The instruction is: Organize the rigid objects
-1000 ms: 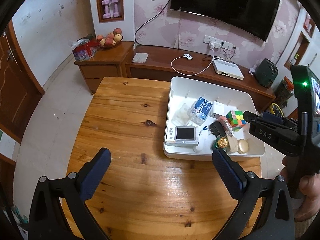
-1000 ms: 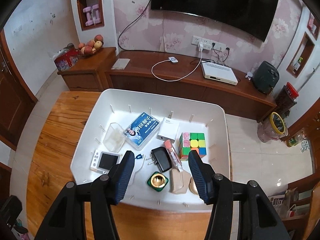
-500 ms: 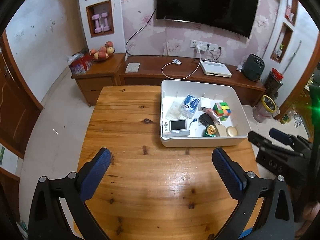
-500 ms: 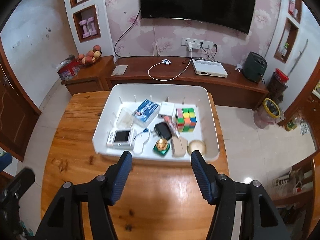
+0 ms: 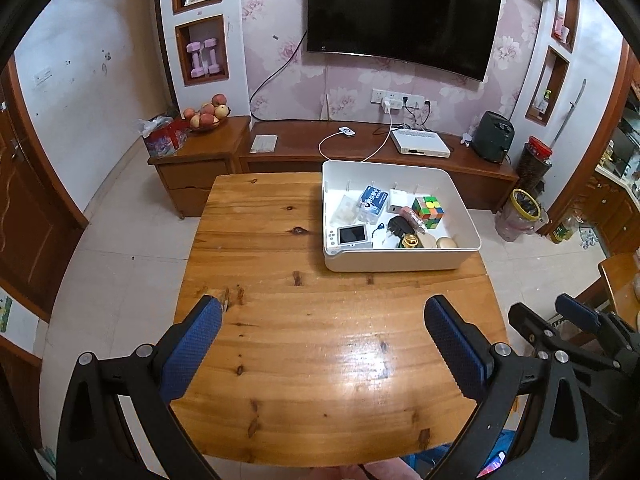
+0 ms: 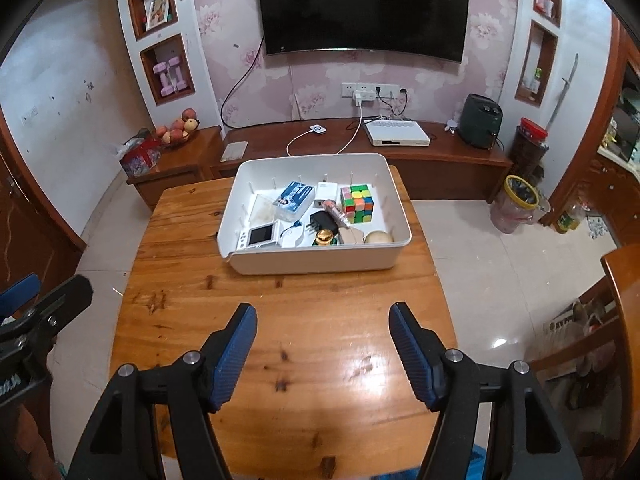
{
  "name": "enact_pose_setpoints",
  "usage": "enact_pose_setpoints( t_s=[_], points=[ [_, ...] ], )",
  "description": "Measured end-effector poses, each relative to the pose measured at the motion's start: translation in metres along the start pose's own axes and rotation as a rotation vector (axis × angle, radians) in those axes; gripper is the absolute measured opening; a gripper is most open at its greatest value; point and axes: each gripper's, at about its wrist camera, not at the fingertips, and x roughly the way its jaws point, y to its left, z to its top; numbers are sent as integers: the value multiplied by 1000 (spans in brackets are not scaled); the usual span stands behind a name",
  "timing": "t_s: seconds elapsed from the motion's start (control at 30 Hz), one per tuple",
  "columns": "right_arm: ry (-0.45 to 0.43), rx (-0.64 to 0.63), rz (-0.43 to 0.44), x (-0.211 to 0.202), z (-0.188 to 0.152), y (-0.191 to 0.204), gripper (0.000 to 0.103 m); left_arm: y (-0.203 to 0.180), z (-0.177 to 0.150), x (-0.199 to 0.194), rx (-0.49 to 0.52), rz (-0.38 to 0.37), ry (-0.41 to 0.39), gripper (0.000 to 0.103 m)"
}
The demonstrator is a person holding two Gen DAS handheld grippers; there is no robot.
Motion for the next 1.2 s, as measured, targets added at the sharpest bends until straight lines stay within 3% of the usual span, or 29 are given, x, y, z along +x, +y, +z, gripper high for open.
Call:
enact_pose_setpoints(
  t_s=[0.2, 0.53, 0.73, 1.2],
  points=[
    [-15, -3, -46, -26, -16, 4, 78, 2, -12, -13, 6, -7, -7, 101],
    [-41, 32, -70, -54, -27, -4, 80, -3, -17, -22, 19, -5, -4, 101],
    [-90, 14, -74, -64, -19, -2, 80, -7, -14, -22, 11, 13, 14, 101],
    [-114, -40, -18, -65, 0, -3, 80, -14, -7, -22, -16, 72, 13, 101]
  ],
)
